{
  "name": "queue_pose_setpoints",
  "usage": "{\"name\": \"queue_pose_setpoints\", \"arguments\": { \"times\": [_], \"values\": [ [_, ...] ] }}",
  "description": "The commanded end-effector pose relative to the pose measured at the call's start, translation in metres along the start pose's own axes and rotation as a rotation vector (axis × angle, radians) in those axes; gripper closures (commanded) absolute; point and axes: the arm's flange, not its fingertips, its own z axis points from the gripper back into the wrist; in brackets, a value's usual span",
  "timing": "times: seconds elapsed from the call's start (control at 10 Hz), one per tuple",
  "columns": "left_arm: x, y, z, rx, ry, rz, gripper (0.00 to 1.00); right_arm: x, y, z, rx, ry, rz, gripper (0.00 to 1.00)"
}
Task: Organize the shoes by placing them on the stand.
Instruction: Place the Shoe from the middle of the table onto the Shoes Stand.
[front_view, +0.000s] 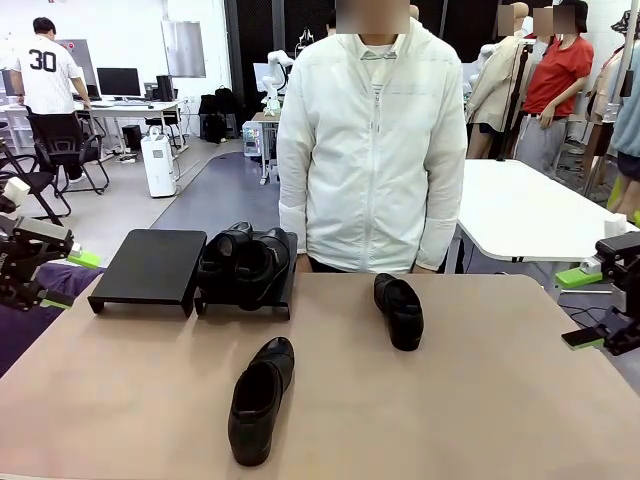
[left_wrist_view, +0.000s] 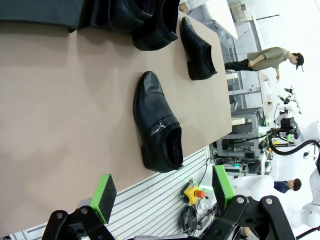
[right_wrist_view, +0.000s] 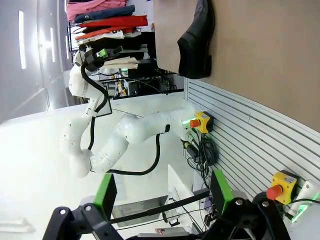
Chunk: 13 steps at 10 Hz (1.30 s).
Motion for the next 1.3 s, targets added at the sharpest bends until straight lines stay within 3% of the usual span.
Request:
{"name": "queue_pose_setpoints", "arguments": {
  "times": [0.0, 0.2, 0.3, 0.4, 0.5, 0.6, 0.8, 0.9, 1.0, 1.2],
  "values": [
    [-0.001, 0.002, 0.002, -0.002, 0.007, -0.018, 0.00, 0.001, 0.001, 0.003, 0.002, 0.008, 0.028, 0.00],
    [0.000, 0.000, 0.000, 0.000, 0.000, 0.000, 0.00, 0.001, 0.001, 0.003, 0.002, 0.008, 0.028, 0.00],
    [-0.028, -0.067, -0.032, 0.281, 0.039, 0.019, 0.00, 0.001, 0.001, 0.003, 0.002, 0.008, 0.028, 0.00],
    [-0.048, -0.132, -0.082, 0.357, 0.059, -0.031, 0.00, 0.001, 0.001, 0.003, 0.002, 0.008, 0.028, 0.00],
    [-0.059, -0.169, -0.132, 0.447, 0.138, -0.047, 0.00, 0.001, 0.001, 0.003, 0.002, 0.008, 0.028, 0.00],
    [-0.065, -0.192, -0.184, 0.561, 0.153, 0.003, 0.00, 0.001, 0.001, 0.003, 0.002, 0.008, 0.028, 0.00],
    [-0.088, -0.217, -0.263, 0.596, 0.317, -0.014, 0.00, 0.001, 0.001, 0.003, 0.002, 0.008, 0.028, 0.00],
    [-0.100, -0.224, -0.283, 0.576, 0.362, -0.048, 0.00, 0.001, 0.001, 0.003, 0.002, 0.008, 0.028, 0.00],
    [-0.132, -0.218, -0.242, 0.559, 0.218, -0.041, 0.00, 0.001, 0.001, 0.003, 0.002, 0.008, 0.028, 0.00],
    [-0.132, -0.218, -0.242, 0.559, 0.218, -0.041, 0.00, 0.001, 0.001, 0.003, 0.002, 0.008, 0.028, 0.00]
  ]
}}
